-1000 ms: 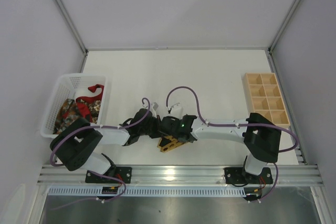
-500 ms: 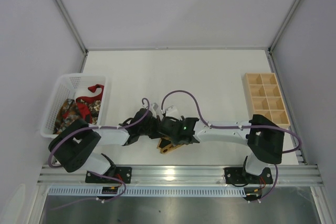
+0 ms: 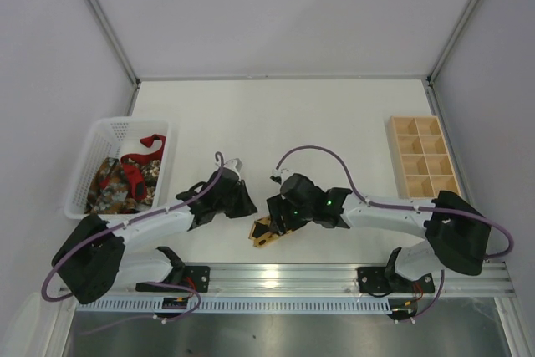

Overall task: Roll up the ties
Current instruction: Roll the tie

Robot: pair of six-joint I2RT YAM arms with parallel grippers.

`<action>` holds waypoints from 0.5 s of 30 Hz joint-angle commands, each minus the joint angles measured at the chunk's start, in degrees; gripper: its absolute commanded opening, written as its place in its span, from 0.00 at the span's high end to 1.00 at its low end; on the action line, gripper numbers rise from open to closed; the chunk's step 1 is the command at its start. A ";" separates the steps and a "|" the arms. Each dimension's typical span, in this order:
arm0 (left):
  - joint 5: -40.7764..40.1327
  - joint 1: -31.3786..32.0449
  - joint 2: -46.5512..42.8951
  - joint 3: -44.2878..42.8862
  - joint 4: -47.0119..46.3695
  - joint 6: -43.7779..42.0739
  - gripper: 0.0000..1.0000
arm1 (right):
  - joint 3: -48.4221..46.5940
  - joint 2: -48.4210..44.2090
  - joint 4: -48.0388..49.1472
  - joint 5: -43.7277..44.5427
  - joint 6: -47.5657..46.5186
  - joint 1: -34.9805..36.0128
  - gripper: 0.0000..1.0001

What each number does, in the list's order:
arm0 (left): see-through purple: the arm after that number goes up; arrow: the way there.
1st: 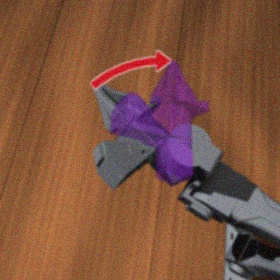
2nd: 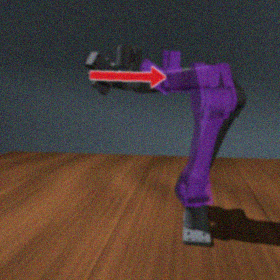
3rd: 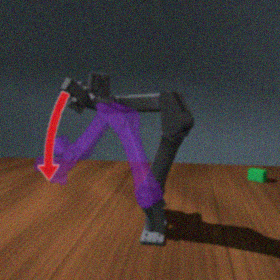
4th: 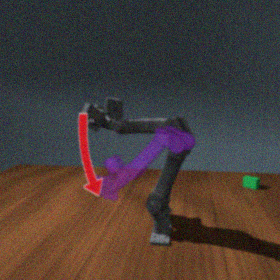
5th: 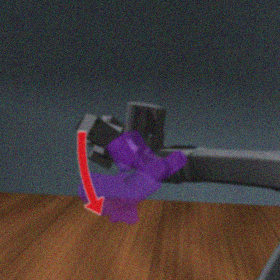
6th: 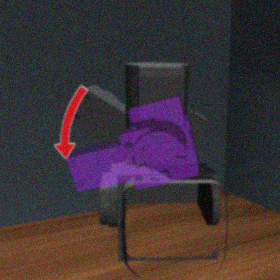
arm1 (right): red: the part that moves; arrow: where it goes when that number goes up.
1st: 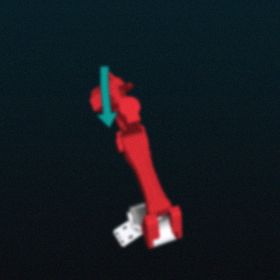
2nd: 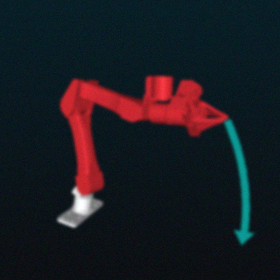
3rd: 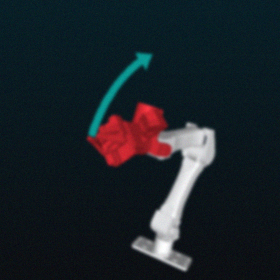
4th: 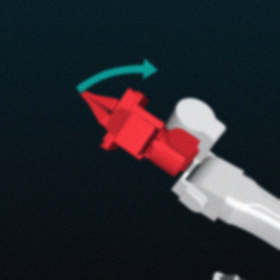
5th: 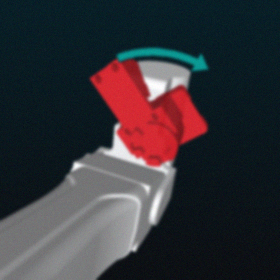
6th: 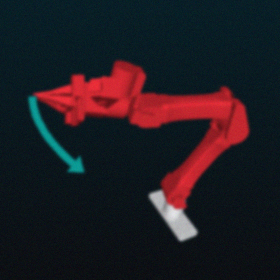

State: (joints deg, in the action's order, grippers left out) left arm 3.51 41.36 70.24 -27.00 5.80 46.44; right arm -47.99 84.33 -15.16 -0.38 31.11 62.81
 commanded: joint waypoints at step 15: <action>13.89 5.21 -4.16 -5.60 -9.21 3.39 0.89 | 12.82 -13.43 7.14 -33.79 -5.44 -31.33 0.08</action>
State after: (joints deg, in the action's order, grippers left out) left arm 14.02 45.08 64.40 -30.06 2.57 47.05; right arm -38.50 67.57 -11.18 -21.54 29.17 35.20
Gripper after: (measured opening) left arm 0.111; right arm 0.912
